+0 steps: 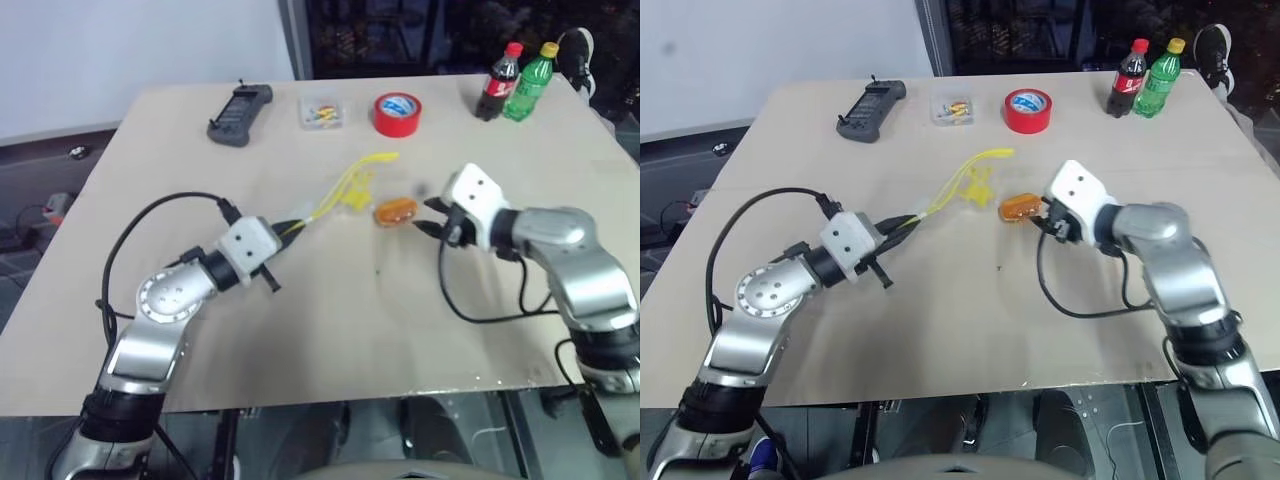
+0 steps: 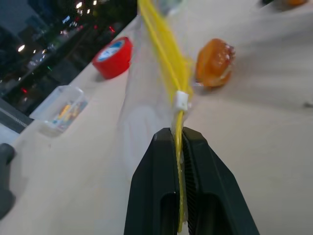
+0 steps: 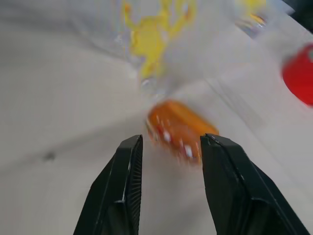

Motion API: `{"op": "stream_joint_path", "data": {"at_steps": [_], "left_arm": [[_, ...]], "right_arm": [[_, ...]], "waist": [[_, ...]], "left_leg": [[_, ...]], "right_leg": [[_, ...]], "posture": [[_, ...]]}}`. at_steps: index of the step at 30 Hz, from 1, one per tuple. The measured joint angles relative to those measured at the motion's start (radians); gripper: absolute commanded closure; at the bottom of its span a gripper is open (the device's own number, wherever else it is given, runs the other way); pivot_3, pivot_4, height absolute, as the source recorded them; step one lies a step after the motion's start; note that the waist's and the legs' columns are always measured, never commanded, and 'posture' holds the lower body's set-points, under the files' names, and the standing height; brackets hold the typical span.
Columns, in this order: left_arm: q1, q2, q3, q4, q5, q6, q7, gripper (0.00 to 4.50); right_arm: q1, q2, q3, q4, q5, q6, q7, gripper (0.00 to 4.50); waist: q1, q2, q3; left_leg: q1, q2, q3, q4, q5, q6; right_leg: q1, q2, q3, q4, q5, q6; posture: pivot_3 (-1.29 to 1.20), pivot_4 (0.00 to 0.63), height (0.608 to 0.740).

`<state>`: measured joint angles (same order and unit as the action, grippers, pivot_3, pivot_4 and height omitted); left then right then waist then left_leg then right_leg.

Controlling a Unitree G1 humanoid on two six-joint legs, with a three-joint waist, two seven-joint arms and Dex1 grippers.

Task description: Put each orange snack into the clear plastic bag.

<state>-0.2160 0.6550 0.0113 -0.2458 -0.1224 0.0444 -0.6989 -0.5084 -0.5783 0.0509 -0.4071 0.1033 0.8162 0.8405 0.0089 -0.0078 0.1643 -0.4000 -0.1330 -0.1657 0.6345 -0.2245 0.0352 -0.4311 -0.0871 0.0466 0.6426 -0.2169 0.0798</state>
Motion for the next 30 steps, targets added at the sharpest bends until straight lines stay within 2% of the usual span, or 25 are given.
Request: {"op": "stream_joint_path", "data": {"at_steps": [2, 3, 7, 13, 22, 27, 30], "left_arm": [[-0.03, 0.011, 0.0, 0.033, -0.008, -0.018, -0.034, 4.5], [-0.042, 0.018, 0.0, 0.05, -0.014, -0.033, -0.057, 4.5], [-0.058, 0.023, -0.011, 0.082, -0.023, -0.073, -0.119, 4.5], [-0.071, 0.024, -0.019, 0.102, -0.03, -0.083, -0.167, 4.5], [-0.076, 0.023, -0.02, 0.087, -0.044, -0.066, -0.172, 4.5], [-0.076, 0.023, -0.016, 0.066, -0.059, -0.026, -0.164, 4.5], [-0.074, 0.027, -0.013, 0.059, -0.059, -0.018, -0.164, 4.5]], "right_arm": [[0.037, 0.036, -0.049, -0.071, 0.055, 0.089, -0.026, 4.2], [0.05, 0.078, -0.064, -0.107, 0.087, 0.139, -0.052, 4.43], [0.033, 0.275, -0.041, -0.14, 0.153, 0.232, -0.175, 4.43], [-0.061, 0.43, 0.049, -0.064, 0.149, 0.223, -0.333, 4.43], [-0.077, 0.451, 0.097, 0.033, 0.144, 0.178, -0.392, 4.43], [-0.077, 0.444, 0.085, 0.013, 0.191, 0.182, -0.386, 4.43], [-0.069, 0.403, 0.062, -0.056, 0.247, 0.215, -0.361, 4.43]], "waist": [[-0.003, 0.0, 0.0], [-0.008, 0.0, 0.0], [-0.029, 0.0, 0.0], [-0.024, 0.0, 0.0], [-0.029, 0.0, 0.0], [-0.029, 0.0, 0.0], [-0.027, 0.0, 0.0]], "left_leg": [[0.001, 0.001, 0.0, 0.0, 0.0, 0.0], [0.001, 0.002, 0.0, 0.0, 0.0, 0.0], [0.002, 0.003, 0.001, 0.0, 0.0, 0.0], [0.002, 0.001, 0.001, 0.001, 0.0, 0.0], [0.002, 0.001, 0.0, 0.001, 0.0, -0.001], [0.002, 0.001, 0.0, 0.001, 0.0, 0.0], [0.001, 0.001, 0.0, 0.001, 0.0, 0.0]], "right_leg": [[0.0, 0.0, 0.0, 0.001, 0.0, 0.0], [0.0, 0.0, 0.001, 0.001, 0.0, 0.0], [-0.001, 0.0, 0.002, 0.003, 0.001, -0.002], [-0.001, 0.002, 0.001, 0.003, 0.001, -0.002], [-0.001, 0.003, 0.001, 0.003, 0.001, -0.002], [-0.001, 0.003, 0.001, 0.003, 0.001, -0.002], [-0.001, 0.003, 0.001, 0.003, 0.001, -0.002]], "posture": [[0.0, 0.15, 0.74], [0.0, 0.15, 0.74], [0.0, 0.15, 0.74], [0.0, 0.15, 0.74], [0.0, 0.15, 0.74], [0.0, 0.15, 0.74], [0.0, 0.15, 0.74]]}}
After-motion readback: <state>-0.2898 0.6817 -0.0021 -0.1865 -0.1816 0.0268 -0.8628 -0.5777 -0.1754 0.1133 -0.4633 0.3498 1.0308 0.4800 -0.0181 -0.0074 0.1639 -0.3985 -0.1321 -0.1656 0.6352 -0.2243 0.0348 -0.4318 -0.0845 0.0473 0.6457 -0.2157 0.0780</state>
